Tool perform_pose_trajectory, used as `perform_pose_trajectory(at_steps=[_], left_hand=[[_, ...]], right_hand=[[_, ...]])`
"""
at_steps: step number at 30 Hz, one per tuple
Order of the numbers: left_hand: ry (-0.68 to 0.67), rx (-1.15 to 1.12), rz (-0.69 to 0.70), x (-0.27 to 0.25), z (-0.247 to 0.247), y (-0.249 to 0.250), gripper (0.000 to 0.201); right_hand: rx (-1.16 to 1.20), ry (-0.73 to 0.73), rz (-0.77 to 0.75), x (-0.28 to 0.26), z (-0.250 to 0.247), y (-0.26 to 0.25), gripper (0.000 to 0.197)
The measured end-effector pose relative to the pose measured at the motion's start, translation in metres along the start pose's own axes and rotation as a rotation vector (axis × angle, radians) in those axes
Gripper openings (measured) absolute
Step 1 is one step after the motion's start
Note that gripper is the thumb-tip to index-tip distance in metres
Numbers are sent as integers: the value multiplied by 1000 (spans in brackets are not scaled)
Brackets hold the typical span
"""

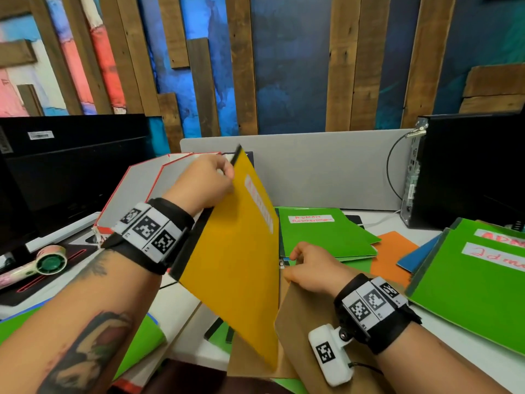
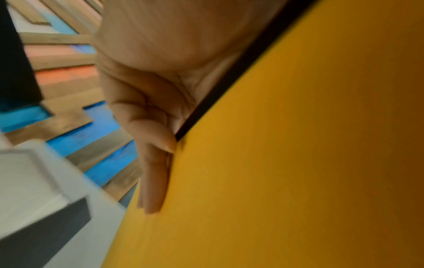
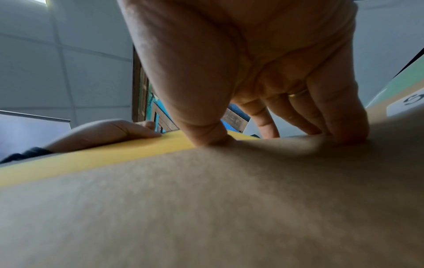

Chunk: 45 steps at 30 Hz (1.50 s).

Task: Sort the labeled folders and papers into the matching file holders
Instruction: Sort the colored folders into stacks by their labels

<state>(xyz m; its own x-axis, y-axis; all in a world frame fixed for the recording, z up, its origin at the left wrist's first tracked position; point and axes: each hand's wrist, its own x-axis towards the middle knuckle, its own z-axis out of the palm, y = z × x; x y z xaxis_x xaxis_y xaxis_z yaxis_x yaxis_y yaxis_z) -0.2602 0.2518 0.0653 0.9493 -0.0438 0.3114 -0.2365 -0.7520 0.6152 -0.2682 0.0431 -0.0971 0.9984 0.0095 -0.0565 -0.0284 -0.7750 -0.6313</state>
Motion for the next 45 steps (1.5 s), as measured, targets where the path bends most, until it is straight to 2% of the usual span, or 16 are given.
perform_pose_trajectory(at_steps=[5,6,8,10,12,13,16,18,20,22,24,27,31,36,41,45], left_hand=[[294,-247,311,3,-16,16,33],[337,-300,370,4,-13,17,35],[412,-391,445,6,-5,19,36],[468,-487,476,9,3,16,35],[495,-584,458,16,13,11,36],[490,-614,429,20,20,10,36],[408,-623,357,24,46,8,33],[329,-607,299,27,68,2,24],[242,-620,208,28,89,-4,16],[128,-654,107,26,109,-8,12],[16,-664,21,20,127,-8,7],[-121,-744,-106,13,150,-7,15],[-328,-842,-225,8,167,-4,32],[-621,-709,-189,-15,190,17,53],[-740,-431,-15,-33,219,37,66],[-724,-355,-76,-40,241,46,68]], right_hand=[[-23,-132,50,-2,0,12,37],[13,-171,71,-3,-1,13,41],[291,-177,143,-3,-3,17,70],[781,-31,236,2,-13,27,109],[1041,240,215,14,-27,43,120],[1053,366,153,9,-37,45,116],[890,649,75,-12,-63,37,74],[607,741,125,-14,-74,46,75],[151,707,188,-18,-83,52,83],[-109,592,222,-22,-85,57,84],[-26,476,232,-28,-85,60,83],[409,369,239,-35,-85,72,92],[602,445,343,-44,-96,94,100],[521,572,540,-55,-103,119,81],[430,736,753,-72,-115,144,64],[270,769,810,-89,-127,156,65]])
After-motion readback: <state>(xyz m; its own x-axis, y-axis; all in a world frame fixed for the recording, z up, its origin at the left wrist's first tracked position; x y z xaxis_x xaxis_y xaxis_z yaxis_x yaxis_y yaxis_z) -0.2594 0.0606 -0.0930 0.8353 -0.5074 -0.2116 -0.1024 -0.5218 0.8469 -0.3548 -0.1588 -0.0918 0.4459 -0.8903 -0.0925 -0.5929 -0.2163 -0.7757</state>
